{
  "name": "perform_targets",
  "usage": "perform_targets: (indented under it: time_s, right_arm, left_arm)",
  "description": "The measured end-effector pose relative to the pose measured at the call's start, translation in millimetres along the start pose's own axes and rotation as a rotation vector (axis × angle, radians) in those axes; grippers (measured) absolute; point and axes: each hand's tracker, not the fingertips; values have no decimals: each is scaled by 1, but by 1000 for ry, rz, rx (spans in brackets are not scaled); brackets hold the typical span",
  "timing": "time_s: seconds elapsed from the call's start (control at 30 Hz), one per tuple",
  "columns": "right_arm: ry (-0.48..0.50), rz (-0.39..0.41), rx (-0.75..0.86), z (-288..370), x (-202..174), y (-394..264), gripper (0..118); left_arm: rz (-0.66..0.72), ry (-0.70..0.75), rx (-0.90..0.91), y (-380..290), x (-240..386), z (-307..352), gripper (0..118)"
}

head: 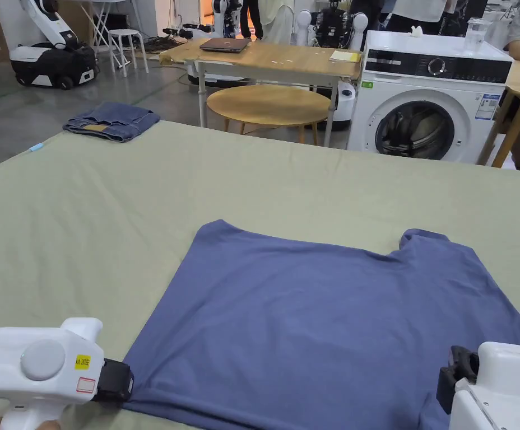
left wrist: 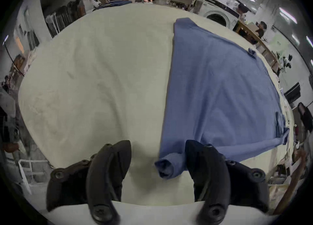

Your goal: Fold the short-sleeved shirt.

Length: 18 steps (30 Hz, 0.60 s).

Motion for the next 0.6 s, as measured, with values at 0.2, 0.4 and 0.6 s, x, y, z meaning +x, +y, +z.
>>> perform_targets:
  time_s: [0.2,0.4,0.6]
  right_arm:
    - [-11,-4,-27,4,11,-6,0]
    - [-41,-19,-93,15,45,-5,0]
    - [-51,-55,-337,17,103,-6,39]
  left_arm:
    - [-26,44,18,-7,10,-4,58]
    - [-64,-24,52,-14,19,0,10]
    - [-87,-36,65,-17,18,6,4]
